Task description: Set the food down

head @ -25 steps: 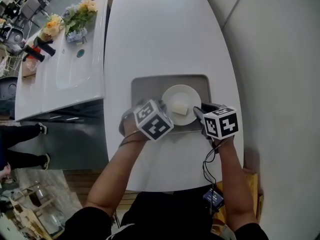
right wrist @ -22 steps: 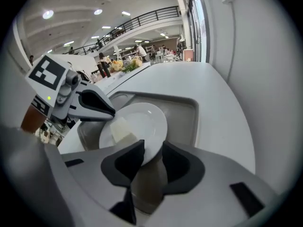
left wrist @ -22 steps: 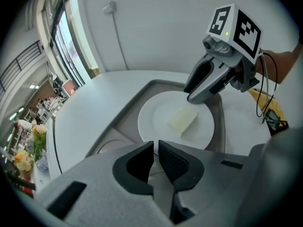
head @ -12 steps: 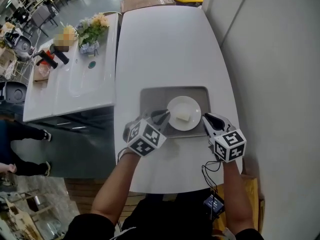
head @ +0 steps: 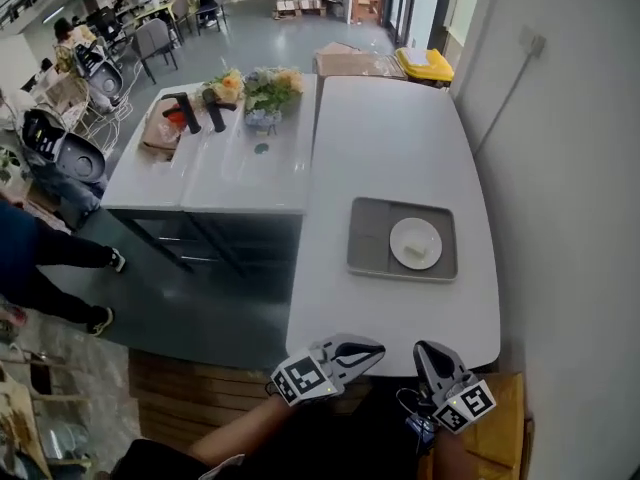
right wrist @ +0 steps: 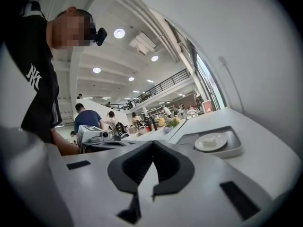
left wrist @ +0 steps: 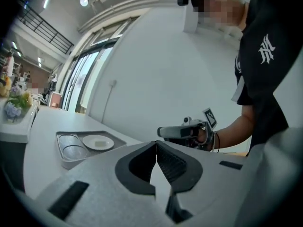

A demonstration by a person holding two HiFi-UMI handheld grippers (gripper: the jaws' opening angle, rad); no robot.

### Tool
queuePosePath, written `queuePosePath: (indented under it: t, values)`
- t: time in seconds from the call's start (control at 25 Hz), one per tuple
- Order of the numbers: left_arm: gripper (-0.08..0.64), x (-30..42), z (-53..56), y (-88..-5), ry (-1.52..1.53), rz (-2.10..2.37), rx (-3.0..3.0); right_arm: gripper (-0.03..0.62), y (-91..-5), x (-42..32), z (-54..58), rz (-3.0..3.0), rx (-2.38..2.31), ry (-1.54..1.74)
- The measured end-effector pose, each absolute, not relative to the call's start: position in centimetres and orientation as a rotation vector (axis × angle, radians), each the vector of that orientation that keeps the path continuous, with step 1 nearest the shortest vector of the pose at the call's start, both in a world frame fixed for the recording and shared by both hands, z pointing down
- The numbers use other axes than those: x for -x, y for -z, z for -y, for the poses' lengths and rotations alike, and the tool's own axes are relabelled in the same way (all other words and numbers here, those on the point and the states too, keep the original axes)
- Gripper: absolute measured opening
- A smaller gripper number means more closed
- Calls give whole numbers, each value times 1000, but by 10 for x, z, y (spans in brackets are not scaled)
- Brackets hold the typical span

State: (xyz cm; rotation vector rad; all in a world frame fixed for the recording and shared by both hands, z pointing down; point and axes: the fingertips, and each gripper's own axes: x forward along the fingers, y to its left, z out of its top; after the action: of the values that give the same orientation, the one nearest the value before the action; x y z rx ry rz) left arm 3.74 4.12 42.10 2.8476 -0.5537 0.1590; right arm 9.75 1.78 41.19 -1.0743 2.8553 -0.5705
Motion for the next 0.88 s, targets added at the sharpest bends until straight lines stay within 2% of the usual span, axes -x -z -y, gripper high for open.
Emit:
queuePosePath:
  t: [0.32,0.64,0.88]
  values:
    - [6,-11,-110,-388,-53,629,-2922,5,-381,-41,-76,-2944,976,402]
    - [6,0,-138,-364,14,659,-2955,5,-367,-59,-110,-2895,1097,373]
    - [6,-12,-153,-388,-125,602,-3005,4,-375,-59,-129,-2906,1115,372]
